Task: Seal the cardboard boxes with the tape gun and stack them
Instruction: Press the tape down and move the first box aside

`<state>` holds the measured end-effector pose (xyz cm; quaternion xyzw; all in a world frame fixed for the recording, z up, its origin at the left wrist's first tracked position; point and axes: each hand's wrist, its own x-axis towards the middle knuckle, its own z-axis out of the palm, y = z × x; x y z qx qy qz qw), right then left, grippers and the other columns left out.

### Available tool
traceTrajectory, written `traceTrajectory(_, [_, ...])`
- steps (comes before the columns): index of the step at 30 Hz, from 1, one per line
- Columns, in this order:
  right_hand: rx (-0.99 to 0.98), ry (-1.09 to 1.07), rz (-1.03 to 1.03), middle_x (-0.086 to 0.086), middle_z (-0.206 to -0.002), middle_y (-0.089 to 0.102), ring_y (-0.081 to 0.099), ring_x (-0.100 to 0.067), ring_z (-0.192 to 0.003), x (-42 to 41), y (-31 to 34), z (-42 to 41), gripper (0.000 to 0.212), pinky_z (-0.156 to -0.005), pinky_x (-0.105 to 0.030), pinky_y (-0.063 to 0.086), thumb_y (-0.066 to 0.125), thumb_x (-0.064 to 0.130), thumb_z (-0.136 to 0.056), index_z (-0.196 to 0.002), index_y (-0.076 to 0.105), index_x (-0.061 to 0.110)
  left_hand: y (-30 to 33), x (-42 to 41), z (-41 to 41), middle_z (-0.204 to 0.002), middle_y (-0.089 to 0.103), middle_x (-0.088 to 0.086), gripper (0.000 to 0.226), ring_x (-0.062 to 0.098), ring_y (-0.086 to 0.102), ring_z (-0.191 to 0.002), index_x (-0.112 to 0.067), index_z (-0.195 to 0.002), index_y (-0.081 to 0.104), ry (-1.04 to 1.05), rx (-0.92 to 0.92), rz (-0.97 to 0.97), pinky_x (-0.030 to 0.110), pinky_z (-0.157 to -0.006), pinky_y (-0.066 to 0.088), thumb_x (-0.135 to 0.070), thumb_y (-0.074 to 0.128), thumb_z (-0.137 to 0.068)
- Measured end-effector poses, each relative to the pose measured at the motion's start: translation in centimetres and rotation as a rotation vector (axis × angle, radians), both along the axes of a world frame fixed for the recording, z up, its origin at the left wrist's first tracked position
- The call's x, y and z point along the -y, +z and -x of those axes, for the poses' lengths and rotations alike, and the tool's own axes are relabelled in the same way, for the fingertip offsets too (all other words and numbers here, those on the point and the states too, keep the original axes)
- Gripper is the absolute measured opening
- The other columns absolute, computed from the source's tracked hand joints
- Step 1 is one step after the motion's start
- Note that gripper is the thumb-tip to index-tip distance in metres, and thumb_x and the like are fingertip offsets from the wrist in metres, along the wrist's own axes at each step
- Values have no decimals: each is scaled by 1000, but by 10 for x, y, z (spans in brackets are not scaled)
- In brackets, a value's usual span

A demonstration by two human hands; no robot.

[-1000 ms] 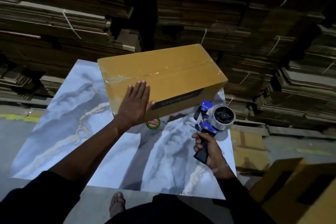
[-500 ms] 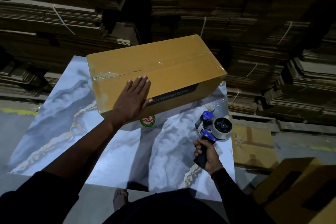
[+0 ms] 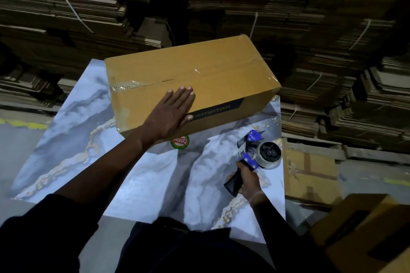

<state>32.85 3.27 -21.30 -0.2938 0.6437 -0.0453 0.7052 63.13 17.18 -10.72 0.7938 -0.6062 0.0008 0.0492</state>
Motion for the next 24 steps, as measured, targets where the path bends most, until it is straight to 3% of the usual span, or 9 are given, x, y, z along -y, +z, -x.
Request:
traceTrajectory(3, [-147, 121, 85, -13, -113, 67, 66, -36, -106, 1, 6, -1, 47, -80, -49, 60, 80, 45, -85, -116, 65, 12, 0, 19, -3, -173, 2, 10, 74, 26, 0, -160, -10, -165, 6, -64, -13, -12, 43, -129, 0, -55, 10, -108])
traceTrajectory(6, [-236, 222, 175, -14, -107, 67, 67, -35, -103, -2, 14, -1, 43, -86, -55, 61, 77, 47, -85, -102, 66, 10, 0, 33, -9, -173, 3, 11, 75, 26, 1, -160, -9, -165, 8, -141, -23, -18, 45, -130, 3, -57, 9, -107])
traceTrajectory(9, [-442, 552, 364, -6, -83, 64, 63, -26, -79, -12, 40, -1, 38, -88, -43, 59, 67, 54, -90, -79, 61, 18, 2, 39, -19, -173, 0, 10, 76, 24, -3, -160, -9, -165, 7, -206, -79, -28, 44, -130, 1, -59, 10, -108])
traceTrajectory(12, [-657, 792, 553, -6, -94, 64, 67, -32, -99, -20, 64, -14, 30, -86, -37, 51, 62, 48, -95, -90, 63, 18, 4, 41, -35, -173, -7, 5, 74, 19, -11, -159, -14, -166, 3, -274, -147, -46, 40, -129, -7, -59, 10, -108])
traceTrajectory(13, [-691, 768, 629, -10, -101, 67, 67, -34, -106, -24, 71, -22, 40, -84, -36, 48, 61, 53, -93, -100, 66, 13, 5, 42, -38, -173, -7, 4, 73, 17, -12, -159, -15, -166, 2, -297, -164, -40, 40, -129, -7, -59, 9, -108])
traceTrajectory(15, [-624, 616, 841, -16, -108, 68, 65, -37, -110, -33, 83, -55, 68, -87, -38, 48, 56, 68, -83, -109, 67, 6, 5, 42, -49, -173, -6, 4, 74, 17, -12, -159, -16, -166, 3, -336, -171, -26, 40, -129, -7, -60, 5, -107])
traceTrajectory(17, [-488, 474, 1079, -16, -120, 62, 58, -35, -121, -45, 100, -100, 71, -101, -44, 48, 57, 69, -86, -120, 64, 8, 6, 43, -61, -173, -7, 4, 77, 18, -13, -159, -15, -166, 3, -361, -170, -27, 40, -129, -8, -62, 2, -106])
traceTrajectory(20, [-412, 615, 1394, -14, -155, 44, 35, -30, -147, -63, 132, -181, 60, -117, -47, 37, 50, 56, -100, -146, 52, 16, 5, 44, -81, -173, -10, 5, 78, 20, -17, -159, -14, -166, 0, -374, -165, -18, 41, -128, -11, -62, 2, -105])
traceTrajectory(24, [-356, 815, 1470, -10, -172, 23, 10, -25, -161, -84, 122, -255, 61, -129, -49, 5, 29, 48, -110, -161, 34, 15, 4, 36, -121, -173, -11, 8, 83, 23, -19, -158, -11, -165, -3, -329, -104, -57, 41, -127, -14, -63, 0, -101])
